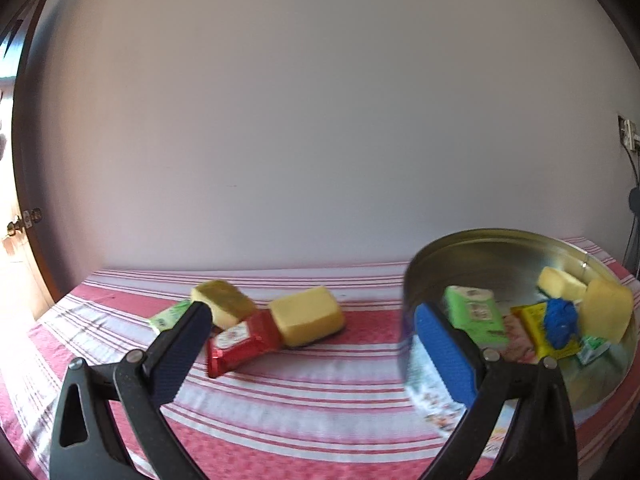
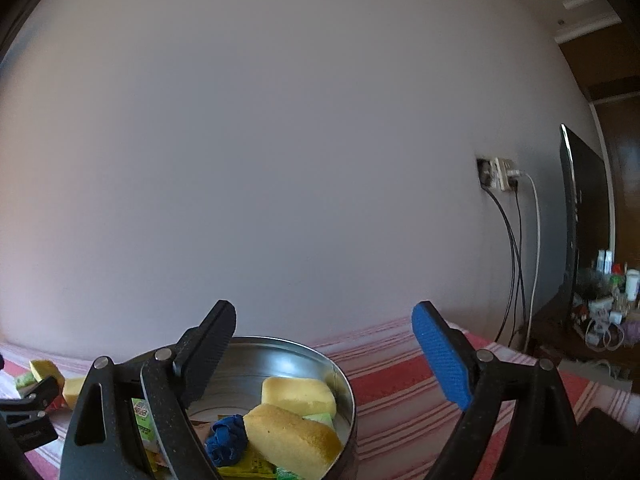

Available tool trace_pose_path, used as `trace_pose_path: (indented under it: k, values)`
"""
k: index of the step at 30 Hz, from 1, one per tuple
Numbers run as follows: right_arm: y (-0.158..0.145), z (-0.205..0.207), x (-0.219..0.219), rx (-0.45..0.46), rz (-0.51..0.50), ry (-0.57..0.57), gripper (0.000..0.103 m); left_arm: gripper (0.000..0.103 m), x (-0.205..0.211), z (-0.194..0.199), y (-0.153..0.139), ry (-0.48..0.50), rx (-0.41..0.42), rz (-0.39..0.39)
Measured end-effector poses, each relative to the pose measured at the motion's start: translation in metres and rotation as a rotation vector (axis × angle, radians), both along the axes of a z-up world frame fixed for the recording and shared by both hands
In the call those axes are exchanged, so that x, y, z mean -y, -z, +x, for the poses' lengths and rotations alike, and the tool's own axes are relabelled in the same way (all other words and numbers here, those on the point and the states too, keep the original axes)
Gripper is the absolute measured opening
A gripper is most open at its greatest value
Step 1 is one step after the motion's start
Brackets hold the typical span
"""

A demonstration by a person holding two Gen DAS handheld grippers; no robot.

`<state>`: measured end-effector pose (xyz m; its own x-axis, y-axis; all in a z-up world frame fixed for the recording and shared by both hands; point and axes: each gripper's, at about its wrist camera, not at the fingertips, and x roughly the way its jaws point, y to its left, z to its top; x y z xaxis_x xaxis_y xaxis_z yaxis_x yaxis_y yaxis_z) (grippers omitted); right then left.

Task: Organize objects
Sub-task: 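Withdraw both grippers from the tin toward the remaining items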

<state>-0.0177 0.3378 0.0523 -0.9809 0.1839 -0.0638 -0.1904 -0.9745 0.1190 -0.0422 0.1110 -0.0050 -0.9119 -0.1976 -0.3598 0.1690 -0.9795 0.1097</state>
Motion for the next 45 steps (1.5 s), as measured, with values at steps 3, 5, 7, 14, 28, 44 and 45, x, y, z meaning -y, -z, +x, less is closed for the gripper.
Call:
trace_pose_path:
  k: [3, 5, 7, 14, 28, 44, 45]
  values:
    - [0.001, 0.001, 0.0, 0.006, -0.042, 0.021, 0.092, 0.102, 0.012, 0.002, 0.001, -0.011, 0.0, -0.003]
    - [0.001, 0.004, 0.008, 0.011, -0.043, 0.034, 0.092, 0.102, 0.023, 0.004, 0.0, -0.023, -0.005, 0.008]
    - [0.001, 0.005, 0.019, 0.015, -0.033, 0.034, 0.092, 0.102, 0.031, 0.004, 0.0, -0.034, -0.004, 0.013]
    - [0.002, 0.005, 0.062, 0.031, -0.027, -0.022, 0.092, 0.102, 0.059, 0.005, 0.0, -0.062, 0.011, 0.022]
    - [0.008, -0.003, 0.146, 0.075, -0.035, -0.187, 0.092, 0.102, 0.144, 0.008, 0.002, -0.188, 0.035, 0.05]
    - [0.025, -0.045, 0.247, 0.287, 0.046, -0.396, 0.092, 0.101, 0.221, -0.006, 0.012, -0.3, 0.143, 0.107]
    - [0.027, -0.05, 0.256, 0.314, 0.063, -0.407, 0.092, 0.101, 0.224, -0.008, 0.014, -0.306, 0.155, 0.108]
